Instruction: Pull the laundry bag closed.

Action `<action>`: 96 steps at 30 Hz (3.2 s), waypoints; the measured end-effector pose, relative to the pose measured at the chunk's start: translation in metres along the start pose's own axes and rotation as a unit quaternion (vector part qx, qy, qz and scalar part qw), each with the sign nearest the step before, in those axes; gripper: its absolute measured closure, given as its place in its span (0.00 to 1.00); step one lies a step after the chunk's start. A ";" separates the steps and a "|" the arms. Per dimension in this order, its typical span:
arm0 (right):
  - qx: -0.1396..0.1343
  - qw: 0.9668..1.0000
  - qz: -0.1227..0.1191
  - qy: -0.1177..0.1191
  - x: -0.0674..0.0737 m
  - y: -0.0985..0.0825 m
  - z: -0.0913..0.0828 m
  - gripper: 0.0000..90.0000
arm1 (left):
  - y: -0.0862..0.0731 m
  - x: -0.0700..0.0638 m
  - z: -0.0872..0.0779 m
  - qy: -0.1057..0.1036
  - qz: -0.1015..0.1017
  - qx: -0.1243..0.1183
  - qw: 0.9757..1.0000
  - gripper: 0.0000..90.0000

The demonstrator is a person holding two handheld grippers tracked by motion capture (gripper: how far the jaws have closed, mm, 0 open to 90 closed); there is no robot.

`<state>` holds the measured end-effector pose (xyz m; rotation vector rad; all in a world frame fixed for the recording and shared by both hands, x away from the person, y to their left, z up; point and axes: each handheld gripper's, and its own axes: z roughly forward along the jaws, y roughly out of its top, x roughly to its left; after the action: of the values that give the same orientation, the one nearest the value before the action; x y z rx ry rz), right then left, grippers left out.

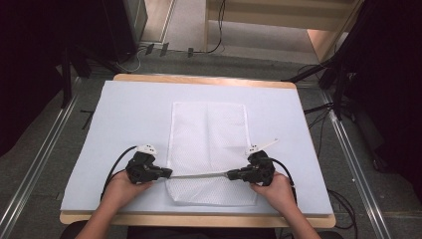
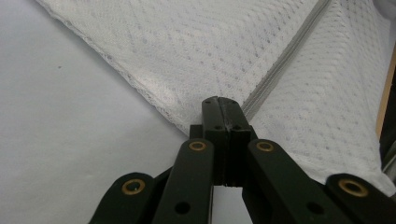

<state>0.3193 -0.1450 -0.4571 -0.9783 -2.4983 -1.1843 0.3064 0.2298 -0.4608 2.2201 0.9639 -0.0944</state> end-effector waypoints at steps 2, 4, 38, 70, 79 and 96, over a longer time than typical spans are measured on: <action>0.000 1.000 0.003 0.001 -0.001 -0.001 -0.002 0.98 | 0.000 0.000 0.000 0.001 -0.002 0.001 1.000 1.00; -0.001 1.000 0.003 -0.001 -0.002 -0.001 -0.004 0.98 | 0.000 0.000 0.000 0.001 -0.003 0.001 1.000 1.00; -0.002 1.000 0.023 -0.013 -0.019 -0.015 -0.029 0.98 | 0.000 0.000 0.000 0.000 -0.003 0.003 1.000 1.00; -0.007 0.999 0.021 -0.026 -0.023 -0.022 -0.044 0.99 | 0.000 0.000 0.000 -0.002 0.001 -0.001 1.000 1.00; -0.009 0.999 0.035 -0.041 -0.030 -0.034 -0.056 0.98 | 0.000 0.001 0.000 -0.005 0.000 0.000 1.000 1.00; -0.004 0.998 0.039 -0.051 -0.037 -0.045 -0.069 1.00 | 0.000 0.002 0.000 -0.007 -0.003 0.001 1.000 1.00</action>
<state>0.3115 -0.2351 -0.4556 -1.1558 -2.5082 -1.1480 0.3079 0.2314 -0.4612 2.2166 0.9628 -0.1135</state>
